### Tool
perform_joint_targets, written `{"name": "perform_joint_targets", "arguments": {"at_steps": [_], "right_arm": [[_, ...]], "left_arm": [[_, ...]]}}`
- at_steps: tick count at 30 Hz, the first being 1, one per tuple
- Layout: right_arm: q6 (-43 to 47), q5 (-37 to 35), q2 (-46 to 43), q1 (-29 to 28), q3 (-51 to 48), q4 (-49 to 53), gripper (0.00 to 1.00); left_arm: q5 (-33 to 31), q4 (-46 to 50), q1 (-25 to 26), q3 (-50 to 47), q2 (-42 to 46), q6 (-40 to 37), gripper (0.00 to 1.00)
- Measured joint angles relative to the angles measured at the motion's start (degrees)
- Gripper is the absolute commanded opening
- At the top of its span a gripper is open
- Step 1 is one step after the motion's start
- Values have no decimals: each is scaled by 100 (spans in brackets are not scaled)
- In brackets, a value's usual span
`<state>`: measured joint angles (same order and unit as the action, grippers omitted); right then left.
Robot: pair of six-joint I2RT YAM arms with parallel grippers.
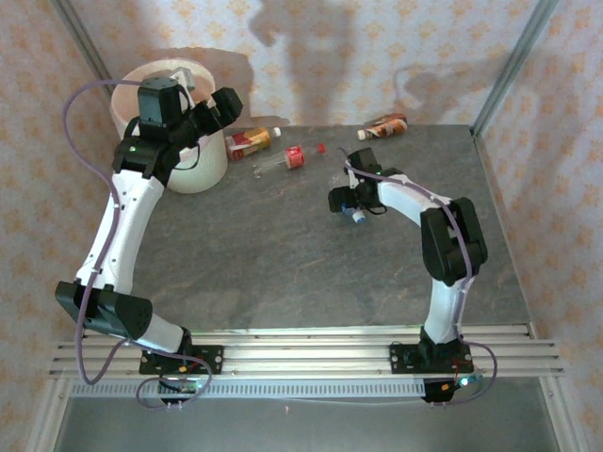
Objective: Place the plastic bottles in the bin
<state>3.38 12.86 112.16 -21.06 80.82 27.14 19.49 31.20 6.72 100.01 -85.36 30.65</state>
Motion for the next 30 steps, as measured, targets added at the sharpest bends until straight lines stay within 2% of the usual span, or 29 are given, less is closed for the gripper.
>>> {"name": "perform_joint_targets", "arguments": {"at_steps": [6,11,14,17,23,30], "right_arm": [[254,-155,678,-20,634,400,87],[282,-326,780,-144,647,507,66],[260,-396,715,-219,533,382,56],[188,-409,323,-232,31,155,50],[7,-186,-1196,-227,-1180,-214,42],[-402,146,-3034,-225,-2229,-702,38]], "left_arm": [[4,0,0,0,4,-79,100],[72,0,0,0,4,-74,100],[114,20,0,2,2,-68,100],[136,94,0,15,-28,-46,100],[319,17,-2,-125,-87,140,100],[710,-210,4,-463,-149,278,100]]}}
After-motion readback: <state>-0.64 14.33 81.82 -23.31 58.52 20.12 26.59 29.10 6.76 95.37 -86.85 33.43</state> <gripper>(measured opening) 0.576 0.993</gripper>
